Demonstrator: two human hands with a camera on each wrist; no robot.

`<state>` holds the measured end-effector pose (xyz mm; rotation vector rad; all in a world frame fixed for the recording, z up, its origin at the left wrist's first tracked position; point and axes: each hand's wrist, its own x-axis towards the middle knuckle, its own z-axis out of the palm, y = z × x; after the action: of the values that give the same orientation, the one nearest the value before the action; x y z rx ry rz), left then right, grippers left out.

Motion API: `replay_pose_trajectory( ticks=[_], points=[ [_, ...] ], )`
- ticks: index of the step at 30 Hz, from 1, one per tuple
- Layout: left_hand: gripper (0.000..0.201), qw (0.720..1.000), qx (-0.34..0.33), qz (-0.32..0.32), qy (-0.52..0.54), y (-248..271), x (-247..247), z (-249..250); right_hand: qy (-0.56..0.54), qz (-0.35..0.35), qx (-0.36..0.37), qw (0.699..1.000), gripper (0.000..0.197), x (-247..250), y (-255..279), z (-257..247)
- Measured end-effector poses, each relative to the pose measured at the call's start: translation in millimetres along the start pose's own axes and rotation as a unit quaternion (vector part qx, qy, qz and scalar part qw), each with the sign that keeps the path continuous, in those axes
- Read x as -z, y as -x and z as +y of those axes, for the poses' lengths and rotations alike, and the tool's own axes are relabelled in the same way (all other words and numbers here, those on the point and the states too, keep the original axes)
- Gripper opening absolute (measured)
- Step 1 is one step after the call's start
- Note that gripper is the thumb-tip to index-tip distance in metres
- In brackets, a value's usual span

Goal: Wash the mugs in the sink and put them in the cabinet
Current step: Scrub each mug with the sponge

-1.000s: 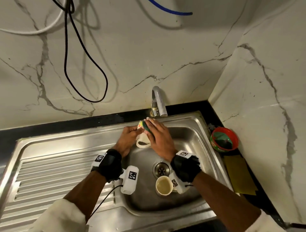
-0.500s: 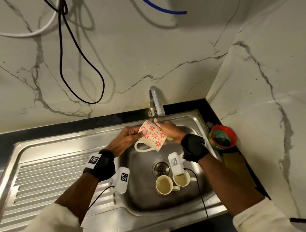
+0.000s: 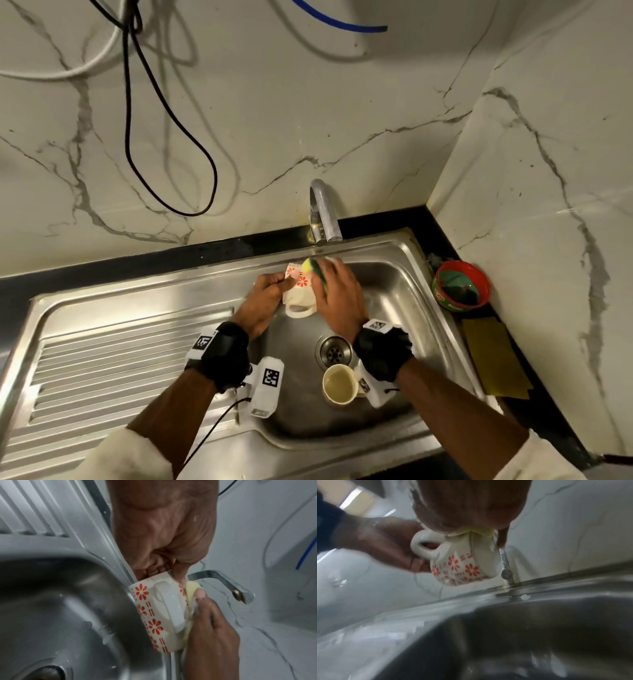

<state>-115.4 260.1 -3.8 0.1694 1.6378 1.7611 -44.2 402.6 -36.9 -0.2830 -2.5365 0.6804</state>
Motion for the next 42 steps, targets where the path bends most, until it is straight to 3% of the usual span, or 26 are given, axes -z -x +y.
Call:
replay_pose_trajectory(
  ticks=[2, 3, 5, 7, 8, 12, 14, 16, 17, 18, 19, 21, 23, 25, 26, 27, 30, 31, 34, 36, 39, 42],
  points=[
    [0.026, 0.998, -0.018, -0.036, -0.050, 2.7, 0.5, -0.3, -0.063, -0.093, -0.228, 0.967, 0.044, 14.6, -26.7, -1.0],
    [0.027, 0.996, -0.023, -0.055, -0.069, 5.3, 0.7, 1.1, -0.125, -0.184, -0.310, 0.924, 0.043, 23.6, -37.1, 3.6],
    [0.026, 0.991, -0.024, -0.097, -0.086, 11.8, 2.1, 10.1, -0.267, -0.332, -0.365, 0.828, 0.038, 41.1, -47.8, 13.9],
    [0.026, 0.982, -0.020, -0.148, -0.119, 16.3, 5.0, 23.5, -0.394, -0.402, -0.361, 0.744, 0.036, 53.2, -49.9, 18.7],
    [0.026, 0.974, -0.017, -0.174, -0.144, 15.6, 6.9, 28.4, -0.441, -0.408, -0.360, 0.714, 0.038, 56.6, -49.9, 18.3],
    [0.030, 0.960, -0.010, -0.218, -0.174, 11.7, 7.7, 35.9, -0.542, -0.348, -0.354, 0.679, 0.050, 60.2, -51.2, 14.3],
    [0.029, 0.971, -0.012, -0.191, -0.145, 9.7, 7.0, 35.4, -0.592, -0.313, -0.385, 0.635, 0.048, 57.4, -44.1, 15.9],
    [0.026, 0.988, 0.011, -0.149, -0.050, 8.3, 7.2, 31.6, -0.647, -0.275, -0.449, 0.551, 0.050, 49.6, -31.7, 18.1],
    [0.026, 0.992, 0.026, -0.125, 0.010, 7.1, 7.6, 29.5, -0.663, -0.251, -0.474, 0.523, 0.054, 44.4, -26.5, 18.1],
    [0.027, 0.993, 0.040, -0.101, 0.056, 4.4, 8.7, 26.3, -0.663, -0.217, -0.492, 0.521, 0.055, 40.4, -24.9, 15.3],
    [0.029, 0.992, 0.053, -0.082, 0.086, 2.1, 9.8, 22.9, -0.658, -0.175, -0.499, 0.536, 0.055, 37.6, -25.4, 11.7],
    [0.030, 0.989, 0.068, -0.053, 0.123, -1.3, 11.4, 17.2, -0.607, -0.078, -0.498, 0.615, 0.054, 31.9, -26.9, 4.2],
    [0.029, 0.986, 0.079, -0.024, 0.148, -2.1, 10.9, 13.1, -0.479, 0.019, -0.465, 0.744, 0.047, 27.5, -26.8, -5.7],
    [0.033, 0.982, 0.090, 0.004, 0.164, -2.8, 8.4, 9.3, -0.328, 0.067, -0.335, 0.881, 0.036, 20.8, -18.7, -20.5],
    [0.034, 0.980, 0.096, 0.017, 0.173, -3.3, 7.2, 7.0, -0.283, 0.066, -0.250, 0.923, 0.037, 14.6, -11.7, -30.7],
    [0.035, 0.977, 0.100, 0.028, 0.184, -2.5, 6.6, 5.2, -0.257, 0.053, -0.183, 0.947, 0.043, 4.4, -4.5, -36.4],
    [0.034, 0.974, 0.106, 0.039, 0.195, -2.0, 10.2, -1.6, -0.219, 0.059, -0.064, 0.972, 0.052, -10.3, 10.3, -32.5],
    [0.032, 0.975, 0.107, 0.037, 0.192, -0.7, 11.7, -2.3, -0.225, 0.068, -0.066, 0.970, 0.051, -14.3, 11.9, -23.3],
    [0.025, 0.975, 0.113, 0.041, 0.185, 2.1, 11.2, -5.4, -0.274, 0.083, -0.208, 0.935, 0.040, -15.3, 4.1, -13.7],
    [0.025, 0.975, 0.116, 0.039, 0.184, 1.8, 7.5, -2.5, -0.241, 0.078, -0.206, 0.945, 0.042, -14.1, -5.0, -24.8],
    [0.029, 0.981, 0.109, 0.031, 0.160, -5.1, 7.1, 3.3, -0.038, 0.037, -0.041, 0.998, 0.045, -4.0, -7.4, -33.4],
    [0.027, 0.984, 0.101, 0.031, 0.141, -5.4, 7.1, 5.0, 0.057, 0.030, 0.097, 0.993, 0.040, -0.2, -2.1, -21.6]
  ],
)
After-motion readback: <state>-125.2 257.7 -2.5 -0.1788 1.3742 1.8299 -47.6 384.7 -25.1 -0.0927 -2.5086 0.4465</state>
